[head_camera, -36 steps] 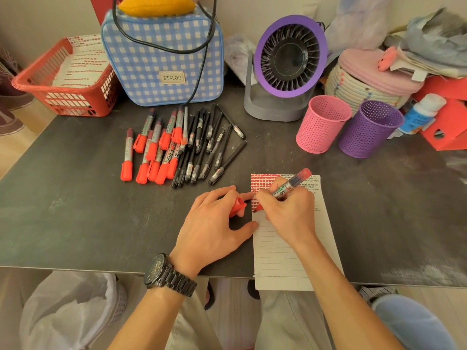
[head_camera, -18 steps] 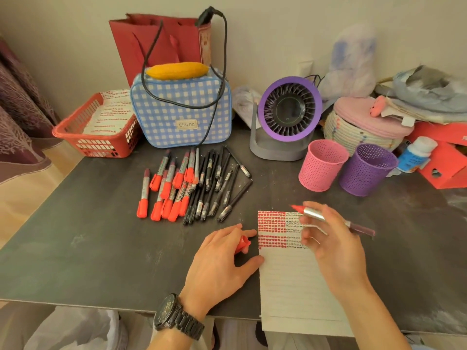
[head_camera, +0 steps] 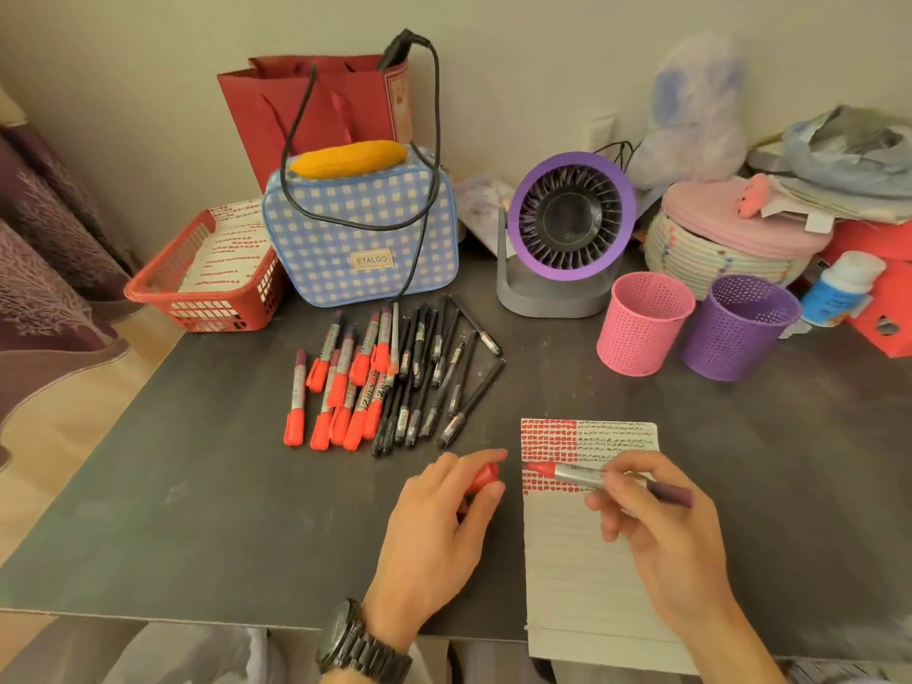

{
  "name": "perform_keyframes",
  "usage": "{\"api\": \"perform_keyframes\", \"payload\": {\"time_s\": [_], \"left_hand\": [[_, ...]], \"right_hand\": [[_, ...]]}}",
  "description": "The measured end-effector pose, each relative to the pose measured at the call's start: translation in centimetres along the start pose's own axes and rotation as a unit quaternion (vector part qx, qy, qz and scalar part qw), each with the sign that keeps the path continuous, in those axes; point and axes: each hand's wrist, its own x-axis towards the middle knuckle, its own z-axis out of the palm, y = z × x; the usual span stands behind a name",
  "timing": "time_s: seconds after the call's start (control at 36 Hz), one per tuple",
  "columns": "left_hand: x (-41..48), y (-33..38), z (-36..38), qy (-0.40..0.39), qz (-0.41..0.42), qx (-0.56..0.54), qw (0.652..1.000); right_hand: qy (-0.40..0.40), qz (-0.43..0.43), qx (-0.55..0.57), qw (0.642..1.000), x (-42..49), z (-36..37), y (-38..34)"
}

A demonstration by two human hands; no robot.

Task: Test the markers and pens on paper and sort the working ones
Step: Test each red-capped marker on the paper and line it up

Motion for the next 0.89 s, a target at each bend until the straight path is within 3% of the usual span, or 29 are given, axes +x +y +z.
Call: {"api": "perform_keyframes", "payload": {"time_s": [0.19, 0.47, 0.67, 0.78, 0.89], "left_hand": [[0.1, -0.4, 0.0, 0.026, -0.011, -0.076, 0.997], [0.1, -0.1, -0.1, 0.007, 0.037, -0.016, 0.999], [-0.4, 0.5, 0.3, 0.031, 0.164, 0.107, 0.98], [-1.1, 1.2, 0.3, 0.061, 0.207, 0.091, 0.972], [-1.1, 1.6, -0.3, 0.097, 0.162, 0.027, 0.982]], "right_hand": [[0.022, 0.001, 0.062, 0.998, 0.2, 0.2, 0.0], [-0.018, -0.029, -0.099, 0.994, -0.2, 0.8, -0.2], [-0.049, -0.013, -0.11, 0.993, -0.3, 1.1, -0.7], [-0.061, 0.003, -0.098, 0.993, -0.2, 0.9, -1.0], [-0.085, -0.01, -0.16, 0.983, -0.3, 1.4, -1.8]]}}
